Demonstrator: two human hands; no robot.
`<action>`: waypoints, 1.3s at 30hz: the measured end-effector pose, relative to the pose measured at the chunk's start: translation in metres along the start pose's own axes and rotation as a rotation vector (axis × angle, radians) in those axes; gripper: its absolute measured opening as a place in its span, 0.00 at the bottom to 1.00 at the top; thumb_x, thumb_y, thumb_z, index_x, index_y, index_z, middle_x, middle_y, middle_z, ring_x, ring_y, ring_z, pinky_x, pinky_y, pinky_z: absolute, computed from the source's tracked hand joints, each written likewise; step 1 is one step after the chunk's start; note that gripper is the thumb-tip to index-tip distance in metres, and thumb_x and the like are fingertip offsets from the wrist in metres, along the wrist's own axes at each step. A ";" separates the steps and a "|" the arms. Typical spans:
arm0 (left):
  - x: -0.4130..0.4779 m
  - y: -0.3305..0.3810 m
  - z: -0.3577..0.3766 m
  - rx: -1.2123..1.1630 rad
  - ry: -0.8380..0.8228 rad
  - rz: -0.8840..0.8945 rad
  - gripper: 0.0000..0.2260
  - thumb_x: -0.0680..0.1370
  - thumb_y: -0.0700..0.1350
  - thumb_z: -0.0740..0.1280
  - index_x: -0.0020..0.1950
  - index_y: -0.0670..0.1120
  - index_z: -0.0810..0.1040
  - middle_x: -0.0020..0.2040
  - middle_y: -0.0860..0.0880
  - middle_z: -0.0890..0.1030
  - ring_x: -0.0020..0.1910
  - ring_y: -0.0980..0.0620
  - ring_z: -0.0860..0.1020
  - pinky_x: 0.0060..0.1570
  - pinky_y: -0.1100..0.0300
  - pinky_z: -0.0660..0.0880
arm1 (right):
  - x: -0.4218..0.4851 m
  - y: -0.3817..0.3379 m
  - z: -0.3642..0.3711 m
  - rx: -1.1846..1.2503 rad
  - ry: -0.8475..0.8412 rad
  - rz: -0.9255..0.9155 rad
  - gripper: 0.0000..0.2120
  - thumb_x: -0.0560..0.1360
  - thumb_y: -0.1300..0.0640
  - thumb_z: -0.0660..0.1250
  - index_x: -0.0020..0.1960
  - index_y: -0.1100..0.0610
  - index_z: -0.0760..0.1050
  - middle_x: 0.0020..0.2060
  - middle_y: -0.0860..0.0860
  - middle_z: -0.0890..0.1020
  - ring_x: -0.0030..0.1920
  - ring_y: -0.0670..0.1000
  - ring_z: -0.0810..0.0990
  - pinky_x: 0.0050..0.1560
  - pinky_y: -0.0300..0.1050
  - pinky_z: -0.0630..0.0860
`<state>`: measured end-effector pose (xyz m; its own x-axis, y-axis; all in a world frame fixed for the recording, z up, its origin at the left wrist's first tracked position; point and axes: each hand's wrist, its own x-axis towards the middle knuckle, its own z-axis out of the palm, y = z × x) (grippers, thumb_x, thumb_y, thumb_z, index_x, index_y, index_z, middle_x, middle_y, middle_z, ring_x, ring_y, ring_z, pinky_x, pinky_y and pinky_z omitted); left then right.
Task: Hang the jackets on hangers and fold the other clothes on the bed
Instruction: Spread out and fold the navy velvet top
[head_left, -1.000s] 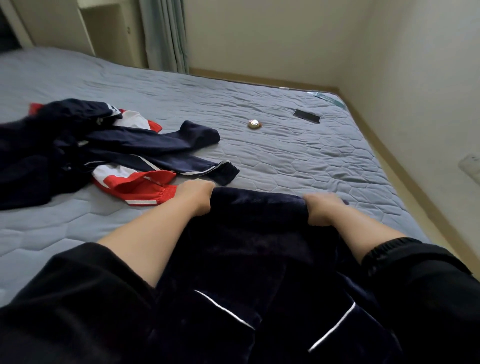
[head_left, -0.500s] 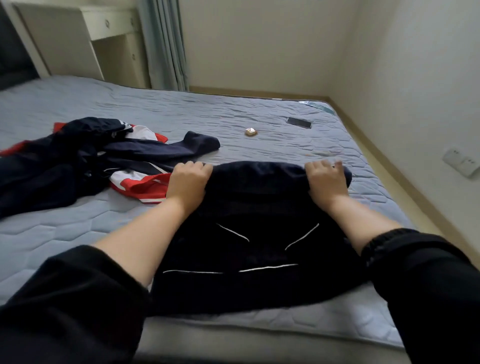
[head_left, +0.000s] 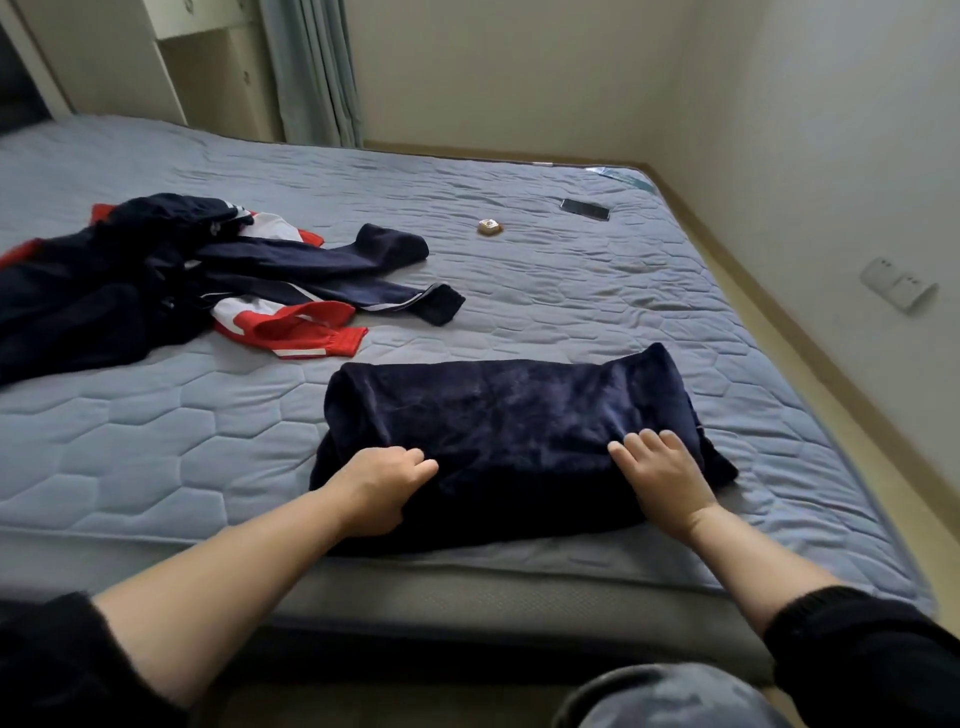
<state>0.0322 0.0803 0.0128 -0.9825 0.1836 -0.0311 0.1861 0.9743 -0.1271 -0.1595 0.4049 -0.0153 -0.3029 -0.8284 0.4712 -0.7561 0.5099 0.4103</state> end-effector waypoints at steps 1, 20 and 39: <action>0.000 0.004 -0.005 -0.011 -0.069 -0.001 0.15 0.67 0.43 0.66 0.53 0.46 0.71 0.47 0.48 0.76 0.45 0.45 0.78 0.36 0.55 0.70 | -0.003 -0.004 -0.003 0.025 -0.012 0.069 0.15 0.65 0.63 0.56 0.52 0.59 0.69 0.36 0.56 0.74 0.37 0.58 0.69 0.40 0.52 0.63; 0.141 0.072 0.023 -0.224 -0.084 -0.438 0.28 0.80 0.64 0.44 0.78 0.57 0.41 0.79 0.50 0.41 0.77 0.47 0.38 0.72 0.39 0.38 | 0.008 0.015 0.003 0.606 -0.048 0.785 0.19 0.72 0.45 0.58 0.47 0.60 0.76 0.43 0.55 0.76 0.46 0.55 0.74 0.51 0.44 0.67; 0.159 0.071 0.067 -0.249 0.088 -0.554 0.30 0.75 0.62 0.47 0.74 0.51 0.67 0.74 0.46 0.67 0.74 0.43 0.63 0.67 0.36 0.58 | 0.078 0.078 0.075 0.620 -0.256 1.682 0.18 0.80 0.53 0.60 0.63 0.64 0.68 0.63 0.62 0.74 0.62 0.63 0.73 0.57 0.53 0.70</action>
<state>-0.1100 0.1697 -0.0677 -0.9314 -0.3596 0.0570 -0.3497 0.9270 0.1354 -0.2853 0.3629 -0.0050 -0.9167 0.3833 -0.1128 0.3543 0.6490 -0.6733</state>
